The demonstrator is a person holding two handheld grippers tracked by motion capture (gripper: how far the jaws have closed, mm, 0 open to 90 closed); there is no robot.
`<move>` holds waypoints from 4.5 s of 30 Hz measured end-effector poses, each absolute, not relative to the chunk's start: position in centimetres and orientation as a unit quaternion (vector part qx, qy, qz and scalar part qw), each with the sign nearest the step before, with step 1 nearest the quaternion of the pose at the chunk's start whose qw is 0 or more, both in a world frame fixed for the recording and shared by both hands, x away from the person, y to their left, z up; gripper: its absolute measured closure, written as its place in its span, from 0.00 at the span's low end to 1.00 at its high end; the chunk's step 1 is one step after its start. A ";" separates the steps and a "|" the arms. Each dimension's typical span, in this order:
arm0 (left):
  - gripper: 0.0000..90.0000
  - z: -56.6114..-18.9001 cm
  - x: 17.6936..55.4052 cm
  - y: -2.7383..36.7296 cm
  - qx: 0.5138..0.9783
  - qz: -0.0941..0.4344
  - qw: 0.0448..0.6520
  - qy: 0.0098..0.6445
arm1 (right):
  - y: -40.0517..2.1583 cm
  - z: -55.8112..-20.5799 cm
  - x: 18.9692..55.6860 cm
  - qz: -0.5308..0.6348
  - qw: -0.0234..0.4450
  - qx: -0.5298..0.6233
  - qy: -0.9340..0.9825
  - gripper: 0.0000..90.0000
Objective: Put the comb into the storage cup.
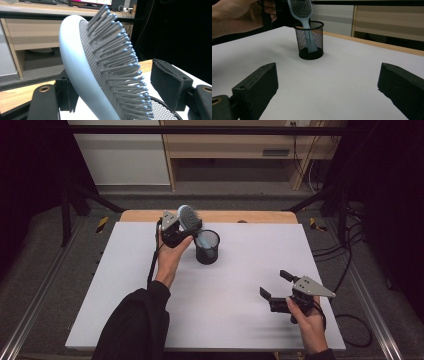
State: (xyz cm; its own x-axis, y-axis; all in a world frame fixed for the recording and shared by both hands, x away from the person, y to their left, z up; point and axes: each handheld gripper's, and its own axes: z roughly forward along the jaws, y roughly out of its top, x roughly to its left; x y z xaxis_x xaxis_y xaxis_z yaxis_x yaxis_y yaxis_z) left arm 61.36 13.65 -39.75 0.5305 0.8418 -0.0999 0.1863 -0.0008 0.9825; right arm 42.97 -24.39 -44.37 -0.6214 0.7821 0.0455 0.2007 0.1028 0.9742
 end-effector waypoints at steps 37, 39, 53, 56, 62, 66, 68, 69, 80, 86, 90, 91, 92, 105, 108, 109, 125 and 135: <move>0.05 -40.3 61.1 14.0 0.646 0.267 0.581 0.418 | -24.1 -44.5 43.0 0.568 0.253 0.353 0.699 0.04; 0.05 -40.2 61.1 14.0 0.645 0.268 0.581 0.418 | -24.1 -44.5 43.0 0.568 0.253 0.354 0.699 0.04; 0.04 -40.4 61.0 13.9 0.647 0.273 0.579 0.414 | -24.0 -44.5 43.0 0.565 0.248 0.357 0.701 0.03; 0.04 -40.3 60.9 13.8 0.649 0.280 0.578 0.409 | -23.9 -44.5 43.0 0.564 0.248 0.358 0.702 0.03; 0.04 -40.2 60.8 13.9 0.645 0.278 0.582 0.409 | -24.0 -44.5 43.0 0.563 0.246 0.363 0.700 0.03; 0.04 -40.2 60.6 14.0 0.643 0.276 0.587 0.408 | -24.0 -44.5 43.0 0.564 0.244 0.362 0.700 0.03; 0.04 -40.1 60.6 14.2 0.640 0.277 0.589 0.408 | -24.0 -44.5 43.0 0.565 0.244 0.362 0.700 0.03; 0.04 -40.2 60.5 14.3 0.639 0.276 0.590 0.409 | -24.0 -44.5 43.0 0.565 0.244 0.362 0.700 0.03; 0.04 -40.1 60.1 14.4 0.636 0.280 0.596 0.403 | -24.0 -44.5 43.0 0.566 0.242 0.362 0.699 0.03; 0.04 -40.2 59.8 14.4 0.636 0.280 0.597 0.401 | -23.9 -44.5 43.1 0.566 0.241 0.362 0.700 0.03; 0.04 -40.1 59.7 14.7 0.629 0.278 0.603 0.404 | -23.9 -44.5 43.1 0.566 0.241 0.361 0.700 0.03; 0.04 -40.1 59.7 14.8 0.627 0.278 0.605 0.405 | -23.9 -44.5 43.1 0.566 0.240 0.362 0.700 0.03; 0.04 -40.0 59.6 14.8 0.627 0.279 0.604 0.405 | -23.9 -44.5 43.1 0.566 0.240 0.362 0.701 0.03; 0.04 -40.5 58.5 14.9 0.636 0.279 0.600 0.397 | -23.8 -44.5 43.1 0.565 0.241 0.359 0.703 0.03; 0.04 -40.5 58.2 15.1 0.636 0.280 0.600 0.397 | -23.8 -44.5 43.1 0.565 0.241 0.358 0.703 0.03; 0.04 -40.4 58.2 15.1 0.636 0.280 0.600 0.396 | -23.7 -44.5 43.1 0.565 0.240 0.358 0.703 0.03; 0.04 -41.0 56.9 15.5 0.644 0.278 0.598 0.388 | -23.7 -44.5 43.1 0.565 0.239 0.358 0.704 0.03; 0.04 -41.4 56.5 15.7 0.649 0.275 0.594 0.388 | -23.7 -44.5 43.1 0.565 0.240 0.358 0.704 0.03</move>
State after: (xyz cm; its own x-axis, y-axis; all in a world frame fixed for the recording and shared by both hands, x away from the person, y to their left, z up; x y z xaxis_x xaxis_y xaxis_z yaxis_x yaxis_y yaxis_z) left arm 56.52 15.67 -41.42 0.5474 0.8303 -0.1047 0.1772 0.0073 0.9841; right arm 43.08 -23.66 -44.52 -0.6286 0.7748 0.0676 0.2336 0.1051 0.9666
